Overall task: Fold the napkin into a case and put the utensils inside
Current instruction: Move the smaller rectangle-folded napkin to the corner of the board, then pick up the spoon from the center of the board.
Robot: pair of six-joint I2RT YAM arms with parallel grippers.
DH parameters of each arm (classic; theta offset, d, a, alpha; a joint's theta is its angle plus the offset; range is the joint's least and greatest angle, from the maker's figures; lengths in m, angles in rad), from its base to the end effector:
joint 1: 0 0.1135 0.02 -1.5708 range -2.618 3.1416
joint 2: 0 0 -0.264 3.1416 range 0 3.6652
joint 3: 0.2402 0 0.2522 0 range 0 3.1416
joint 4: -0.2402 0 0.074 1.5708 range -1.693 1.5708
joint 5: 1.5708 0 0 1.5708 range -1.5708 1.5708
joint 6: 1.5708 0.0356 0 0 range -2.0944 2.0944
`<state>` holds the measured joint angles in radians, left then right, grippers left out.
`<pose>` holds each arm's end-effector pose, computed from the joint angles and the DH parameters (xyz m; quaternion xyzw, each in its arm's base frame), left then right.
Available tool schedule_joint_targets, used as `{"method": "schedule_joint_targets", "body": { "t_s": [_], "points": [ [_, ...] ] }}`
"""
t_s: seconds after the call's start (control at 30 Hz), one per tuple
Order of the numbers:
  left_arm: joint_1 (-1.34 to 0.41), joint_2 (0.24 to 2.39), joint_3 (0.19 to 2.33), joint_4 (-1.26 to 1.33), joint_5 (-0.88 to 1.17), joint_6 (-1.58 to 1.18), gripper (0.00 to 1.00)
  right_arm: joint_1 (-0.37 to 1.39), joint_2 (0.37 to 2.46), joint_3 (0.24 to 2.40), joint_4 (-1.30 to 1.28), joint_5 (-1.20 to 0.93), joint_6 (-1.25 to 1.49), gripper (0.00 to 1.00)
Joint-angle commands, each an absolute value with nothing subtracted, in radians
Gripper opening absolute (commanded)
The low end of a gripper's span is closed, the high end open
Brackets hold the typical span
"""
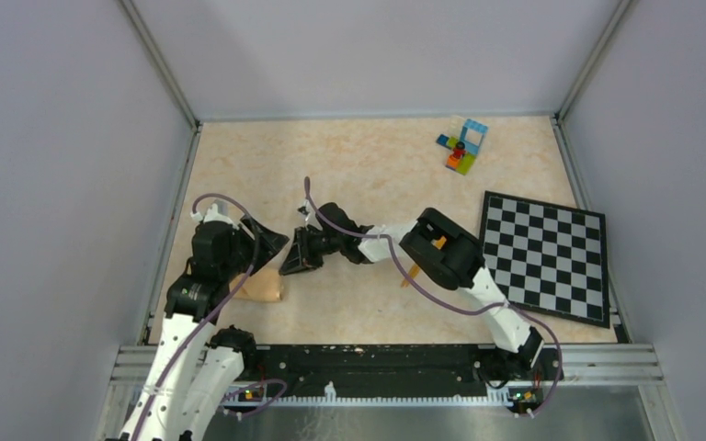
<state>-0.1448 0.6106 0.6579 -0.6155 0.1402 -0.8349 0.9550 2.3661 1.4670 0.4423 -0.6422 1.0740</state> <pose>0.1355 -0.0248 0.2776 -0.2642 0.8346 -0.2797 0.3941 0.2714 0.4204 0.0987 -0.1186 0.8140 0.5674 0.0374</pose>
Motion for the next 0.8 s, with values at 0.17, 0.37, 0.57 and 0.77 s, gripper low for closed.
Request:
{"method": "schedule_joint_targets", "body": {
  "t_s": [0.17, 0.37, 0.57, 0.77],
  "points": [
    [-0.141, 0.595, 0.729, -0.615, 0.157, -0.769, 0.81, 0.936, 2.232, 1.520, 0.169, -0.586, 0.854, 0.40],
    [-0.141, 0.574, 0.754, -0.524, 0.212, -0.656, 0.99, 0.878, 1.889, 1.401, -0.383, -0.249, 0.446, 0.61],
    [-0.142, 0.676, 0.690, -0.349, 0.529, -0.576, 0.96, 0.635, 1.559, 1.060, -0.535, -0.068, 0.532, 0.61],
    [-0.192, 0.833, 0.645, -0.283, 0.741, -0.596, 0.85, 0.480, 1.468, 0.921, -0.549, 0.020, 0.644, 0.50]
  ]
}}
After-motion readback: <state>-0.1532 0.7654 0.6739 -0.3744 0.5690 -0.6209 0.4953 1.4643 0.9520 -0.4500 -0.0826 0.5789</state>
